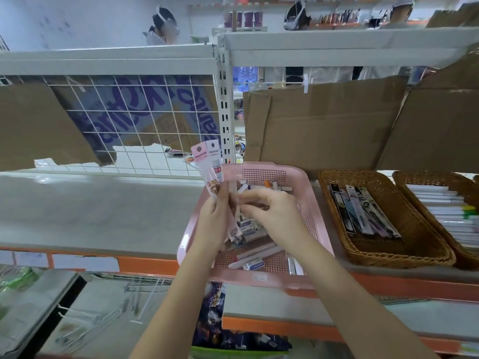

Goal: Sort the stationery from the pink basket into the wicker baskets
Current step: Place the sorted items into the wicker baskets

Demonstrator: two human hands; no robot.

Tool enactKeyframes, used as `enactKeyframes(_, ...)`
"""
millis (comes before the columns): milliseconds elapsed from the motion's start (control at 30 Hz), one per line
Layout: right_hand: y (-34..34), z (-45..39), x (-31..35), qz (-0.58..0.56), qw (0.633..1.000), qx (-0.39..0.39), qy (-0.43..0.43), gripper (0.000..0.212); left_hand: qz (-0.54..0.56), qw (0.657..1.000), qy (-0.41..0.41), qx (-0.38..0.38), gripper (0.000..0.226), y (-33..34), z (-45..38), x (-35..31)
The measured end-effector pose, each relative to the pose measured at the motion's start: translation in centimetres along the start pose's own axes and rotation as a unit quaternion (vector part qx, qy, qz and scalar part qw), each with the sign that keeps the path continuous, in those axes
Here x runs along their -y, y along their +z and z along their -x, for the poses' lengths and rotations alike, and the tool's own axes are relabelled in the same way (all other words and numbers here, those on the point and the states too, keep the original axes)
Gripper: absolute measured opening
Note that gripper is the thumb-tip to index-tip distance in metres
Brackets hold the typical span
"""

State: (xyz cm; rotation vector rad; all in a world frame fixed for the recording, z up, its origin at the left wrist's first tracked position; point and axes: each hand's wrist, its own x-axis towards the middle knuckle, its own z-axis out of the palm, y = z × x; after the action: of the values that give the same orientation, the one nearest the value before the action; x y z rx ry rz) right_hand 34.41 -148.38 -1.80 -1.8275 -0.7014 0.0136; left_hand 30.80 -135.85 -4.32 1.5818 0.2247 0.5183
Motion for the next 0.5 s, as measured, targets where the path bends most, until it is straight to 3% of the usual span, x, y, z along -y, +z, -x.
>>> enactKeyframes(133, -1.5, -1.5, -2.5, 0.162, 0.984, 0.06, 0.05, 0.02, -0.011, 1.0, -0.003, -0.013, 0.051, -0.7, -0.1, -0.2)
enactKeyframes(233, -1.1, -3.1, -4.4, 0.283, 0.946, 0.14, 0.067, 0.025, -0.085, 0.995, 0.041, -0.042, 0.047, -1.1, 0.1, -0.2)
enactKeyframes(333, 0.0, -5.5, -5.7, 0.355, 0.915, 0.182, 0.069, 0.029, -0.084, 0.993, 0.062, -0.057, 0.049, -1.5, 0.4, 0.2)
enactKeyframes(500, 2.0, -8.5, -6.2, 0.476, 0.862, 0.173, -0.028, 0.057, -0.073, 0.994, 0.045, -0.06, 0.045, -1.5, 0.3, 0.4)
